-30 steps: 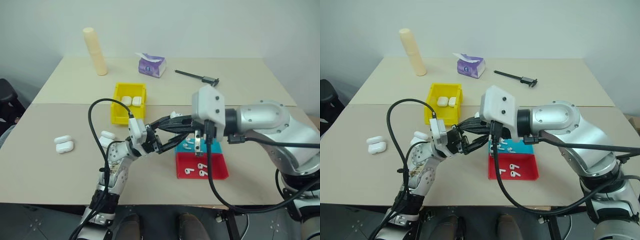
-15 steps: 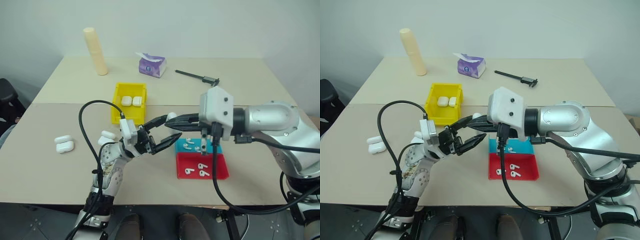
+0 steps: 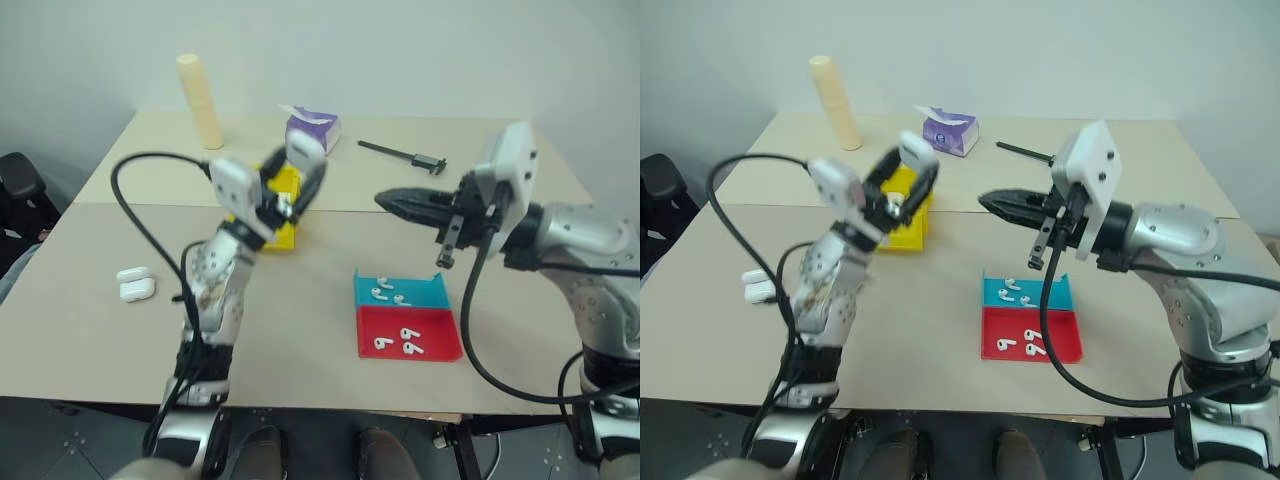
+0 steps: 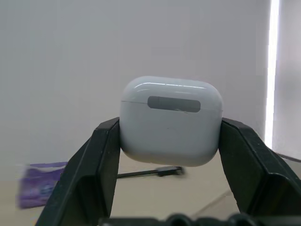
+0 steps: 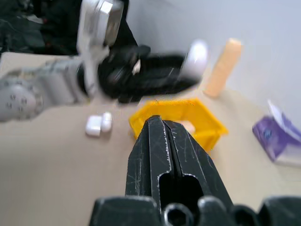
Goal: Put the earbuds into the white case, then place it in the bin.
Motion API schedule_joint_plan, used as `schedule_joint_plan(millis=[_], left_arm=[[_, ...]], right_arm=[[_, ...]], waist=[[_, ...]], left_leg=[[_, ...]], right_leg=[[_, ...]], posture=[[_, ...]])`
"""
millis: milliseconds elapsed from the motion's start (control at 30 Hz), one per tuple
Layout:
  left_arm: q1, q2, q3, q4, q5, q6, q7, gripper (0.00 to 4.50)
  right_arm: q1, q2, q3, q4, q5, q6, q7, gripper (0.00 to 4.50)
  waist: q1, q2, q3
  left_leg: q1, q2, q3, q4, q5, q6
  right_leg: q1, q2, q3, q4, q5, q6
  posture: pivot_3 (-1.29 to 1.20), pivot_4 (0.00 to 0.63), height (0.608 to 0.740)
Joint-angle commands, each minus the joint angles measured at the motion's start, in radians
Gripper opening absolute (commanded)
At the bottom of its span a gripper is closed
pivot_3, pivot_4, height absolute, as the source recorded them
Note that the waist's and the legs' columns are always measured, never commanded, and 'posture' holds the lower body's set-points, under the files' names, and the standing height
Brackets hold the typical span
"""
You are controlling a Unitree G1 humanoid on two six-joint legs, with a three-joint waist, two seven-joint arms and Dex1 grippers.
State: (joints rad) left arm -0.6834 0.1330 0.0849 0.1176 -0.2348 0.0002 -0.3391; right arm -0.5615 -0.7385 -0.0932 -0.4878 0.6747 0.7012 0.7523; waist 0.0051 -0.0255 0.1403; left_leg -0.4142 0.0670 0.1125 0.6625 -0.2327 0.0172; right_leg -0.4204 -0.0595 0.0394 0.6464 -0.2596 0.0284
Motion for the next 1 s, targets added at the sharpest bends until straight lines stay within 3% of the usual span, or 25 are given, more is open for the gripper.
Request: schedule_joint_plan(millis=[33,133,333,500,667,733,800,867,933,1000], left_arm=[[-0.076,0.009,0.025,0.091,0.107,0.025,0.179,2.85],[-0.118,0.072,0.005,0.178,0.178,0.148,0.219,2.85],[-0.157,0.101,-0.026,0.325,0.240,0.208,0.255,2.85],[-0.142,0.085,-0.029,0.308,0.204,0.160,0.189,4.38],[-0.128,0.088,-0.043,0.270,0.205,0.121,0.141,4.45],[-0.139,0.085,-0.022,0.214,0.162,0.219,0.125,4.45],[-0.156,0.113,0.019,0.155,0.020,0.434,0.002,4.45],[-0.119,0.170,0.020,0.070,-0.036,0.545,-0.082,4.45],[-0.013,0.250,0.030,-0.007,-0.103,0.439,-0.286,4.45],[0.060,0.335,0.048,-0.078,-0.173,0.476,-0.407,4.45]], right_arm=[[0.021,-0.028,-0.028,-0.026,-0.020,0.000,-0.017,0.02],[0.063,-0.064,-0.010,-0.020,-0.063,0.001,-0.010,0.02],[0.065,-0.064,0.011,-0.005,-0.093,0.002,-0.017,0.02],[0.073,-0.070,0.024,-0.006,-0.118,0.002,-0.016,0.00],[0.084,-0.076,0.025,-0.006,-0.139,0.003,-0.017,0.00],[0.091,-0.083,0.024,-0.011,-0.144,0.004,-0.011,0.00],[0.115,-0.108,0.019,-0.020,-0.158,-0.011,0.011,0.00],[0.153,-0.142,0.003,-0.023,-0.170,-0.038,0.046,0.00],[0.208,-0.186,-0.031,-0.017,-0.191,-0.101,0.098,0.00],[0.258,-0.231,-0.071,-0.001,-0.193,-0.151,0.165,0.00]], waist=[[-0.003,0.000,0.000],[-0.003,0.000,0.000],[-0.003,0.000,0.000],[0.005,0.000,0.000],[0.006,0.000,0.000],[0.006,0.000,0.000],[0.005,0.000,0.000],[0.003,0.000,0.000],[-0.009,0.001,0.000],[-0.017,0.001,0.000]], left_leg=[[0.000,0.000,0.000,0.000,0.000,0.000],[-0.001,0.000,0.001,0.000,0.000,0.000],[0.000,0.000,0.001,0.000,0.000,-0.001],[-0.002,0.000,0.004,0.000,0.001,-0.001],[-0.001,0.000,0.007,0.000,0.001,-0.002],[-0.001,0.000,0.007,0.000,0.001,-0.002],[-0.001,0.000,0.006,0.000,0.001,-0.002],[-0.001,0.000,0.006,0.000,0.001,-0.002],[-0.001,0.001,0.006,0.000,0.001,-0.002],[0.001,0.001,0.005,-0.001,0.002,-0.004]], right_leg=[[0.000,0.000,0.000,0.000,0.000,0.000],[-0.001,0.000,0.000,0.000,0.000,0.000],[-0.001,0.000,-0.001,0.001,0.000,0.000],[-0.002,0.000,-0.001,0.000,0.000,0.000],[-0.001,0.000,-0.002,0.000,0.000,0.000],[-0.001,0.000,-0.002,0.001,0.000,0.000],[-0.001,0.000,-0.001,0.000,0.000,0.000],[-0.002,0.000,-0.001,0.001,0.000,0.000],[-0.002,0.001,-0.001,0.001,0.000,0.000],[-0.001,0.000,0.001,0.001,0.000,0.000]], posture=[[0.00,0.150,0.740],[0.00,0.150,0.740],[0.00,0.150,0.740],[0.00,0.150,0.740],[0.00,0.150,0.740],[0.00,0.150,0.740],[0.00,0.150,0.740],[0.00,0.150,0.740],[0.00,0.150,0.740],[0.00,0.150,0.740]])
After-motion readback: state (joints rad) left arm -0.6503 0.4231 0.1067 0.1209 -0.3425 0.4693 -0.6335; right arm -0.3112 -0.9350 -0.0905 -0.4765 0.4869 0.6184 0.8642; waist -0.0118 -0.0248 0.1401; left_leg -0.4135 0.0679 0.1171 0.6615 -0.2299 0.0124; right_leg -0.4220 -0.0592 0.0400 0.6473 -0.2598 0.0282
